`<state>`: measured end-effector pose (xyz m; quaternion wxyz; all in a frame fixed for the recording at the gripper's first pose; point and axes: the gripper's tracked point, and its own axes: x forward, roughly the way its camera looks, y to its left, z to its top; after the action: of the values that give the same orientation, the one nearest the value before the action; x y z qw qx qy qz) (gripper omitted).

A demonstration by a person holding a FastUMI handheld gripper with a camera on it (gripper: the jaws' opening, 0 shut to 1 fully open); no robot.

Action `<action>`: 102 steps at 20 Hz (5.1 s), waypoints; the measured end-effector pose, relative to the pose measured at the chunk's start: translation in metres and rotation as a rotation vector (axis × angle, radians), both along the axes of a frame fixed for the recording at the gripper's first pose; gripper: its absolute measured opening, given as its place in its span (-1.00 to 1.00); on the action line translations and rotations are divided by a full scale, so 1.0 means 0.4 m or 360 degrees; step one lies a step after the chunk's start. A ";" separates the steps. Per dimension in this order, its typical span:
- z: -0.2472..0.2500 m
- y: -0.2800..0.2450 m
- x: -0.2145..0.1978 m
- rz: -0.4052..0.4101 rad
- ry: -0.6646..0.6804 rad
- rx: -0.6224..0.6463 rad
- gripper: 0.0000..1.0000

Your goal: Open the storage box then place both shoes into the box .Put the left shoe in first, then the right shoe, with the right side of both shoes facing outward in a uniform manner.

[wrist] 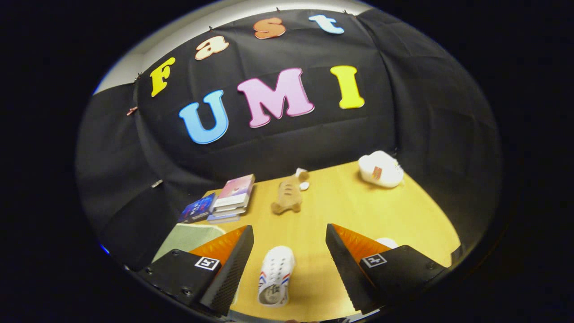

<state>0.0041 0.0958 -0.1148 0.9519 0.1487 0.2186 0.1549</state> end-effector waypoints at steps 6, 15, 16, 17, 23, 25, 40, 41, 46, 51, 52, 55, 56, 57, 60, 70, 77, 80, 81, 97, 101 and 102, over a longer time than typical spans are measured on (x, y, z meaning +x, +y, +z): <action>-0.127 0.203 -0.104 0.0452 0.0351 0.0279 0.96; -0.271 0.412 -0.220 0.0927 0.0753 0.0600 0.96; -0.284 0.424 -0.227 0.0943 0.0832 0.0664 0.96; -0.286 0.438 -0.239 0.0976 0.0903 0.0745 0.96; -0.280 0.514 -0.266 0.1092 0.1082 0.1013 0.95; -0.266 0.524 -0.269 0.1075 0.1147 0.1101 0.90; -0.260 0.524 -0.253 0.0846 0.1325 0.1105 -0.88; -0.252 0.518 -0.261 0.0848 0.1336 0.1108 -0.89; -0.184 0.531 -0.264 0.0828 0.1335 0.1132 -0.90; -0.052 0.561 -0.267 0.0862 0.1253 0.1168 -0.90; -0.027 0.571 -0.264 0.0871 0.1232 0.1171 -0.90; 0.036 0.610 -0.256 0.0904 0.1177 0.1164 -0.90; 0.055 0.627 -0.253 0.0926 0.1152 0.1152 -0.90; 0.067 0.644 -0.248 0.0936 0.1134 0.1139 -0.90; 0.115 0.702 -0.253 0.0975 0.1132 0.1178 -0.90; 0.222 0.929 -0.278 0.1106 0.1091 0.1170 -0.89; 0.214 1.110 -0.318 0.1152 0.1126 0.1118 -0.86; 0.191 1.171 -0.326 0.1166 0.1131 0.1080 -0.86; 0.187 1.186 -0.337 0.1189 0.1145 0.1070 -0.86; 0.056 0.892 -0.217 0.0937 0.0576 0.0391 0.95; 0.025 0.686 -0.149 0.0718 0.0397 0.0117 0.96; 0.015 0.631 -0.140 0.0667 0.0379 0.0058 0.96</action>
<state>-0.0520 0.3481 -0.1089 0.8637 0.1344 0.3525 0.3343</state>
